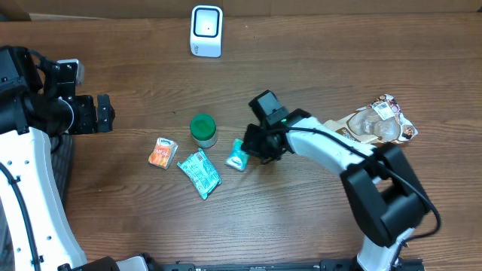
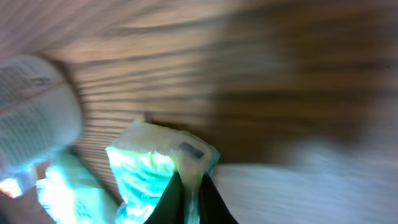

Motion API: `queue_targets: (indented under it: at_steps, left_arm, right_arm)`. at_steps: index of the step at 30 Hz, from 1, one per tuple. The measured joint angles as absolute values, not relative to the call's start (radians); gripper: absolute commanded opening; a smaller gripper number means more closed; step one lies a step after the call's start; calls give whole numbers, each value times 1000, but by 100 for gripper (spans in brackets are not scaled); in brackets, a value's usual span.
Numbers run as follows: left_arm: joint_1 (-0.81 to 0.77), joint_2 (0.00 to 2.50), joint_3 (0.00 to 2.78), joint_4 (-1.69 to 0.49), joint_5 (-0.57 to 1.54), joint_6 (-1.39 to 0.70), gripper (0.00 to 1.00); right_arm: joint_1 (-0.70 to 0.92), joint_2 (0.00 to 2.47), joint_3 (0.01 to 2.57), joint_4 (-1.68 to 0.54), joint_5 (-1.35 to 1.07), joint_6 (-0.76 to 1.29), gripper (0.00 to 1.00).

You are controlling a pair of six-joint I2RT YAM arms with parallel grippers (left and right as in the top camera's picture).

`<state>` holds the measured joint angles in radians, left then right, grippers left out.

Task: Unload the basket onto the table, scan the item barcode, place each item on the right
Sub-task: 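Move the right gripper to the mint-green wipes pack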

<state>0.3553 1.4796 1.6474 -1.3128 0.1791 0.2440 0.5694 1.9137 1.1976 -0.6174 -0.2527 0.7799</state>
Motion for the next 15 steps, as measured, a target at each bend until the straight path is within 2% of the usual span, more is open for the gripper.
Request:
queue_targets:
  at_steps: [2,3,5,7,9,15]
  left_arm:
    - [355,1480,1647,-1313,179,244,100]
    - [355,1480,1647,-1312,179,244,100]
    - [355,1480,1647,-1313,179,244,100]
    - [355,1480,1647,-1313,179,244,100]
    - [355,1480,1647,-1313,179,244,100]
    - [355,1480,1647,-1312,179,244,100]
  right_arm:
    - [556,1882,1198,-673,-221,774,4]
    - [548,1861,1198,-707,-206,767,10]
    - [541,1835,1198,-744,-189,749,30]
    - [540,1819,1198,-772,-178,724,40]
    - [540,1816,1199,-800,-171,706,45]
    - [541,1816,1233,-926,-153,654,47]
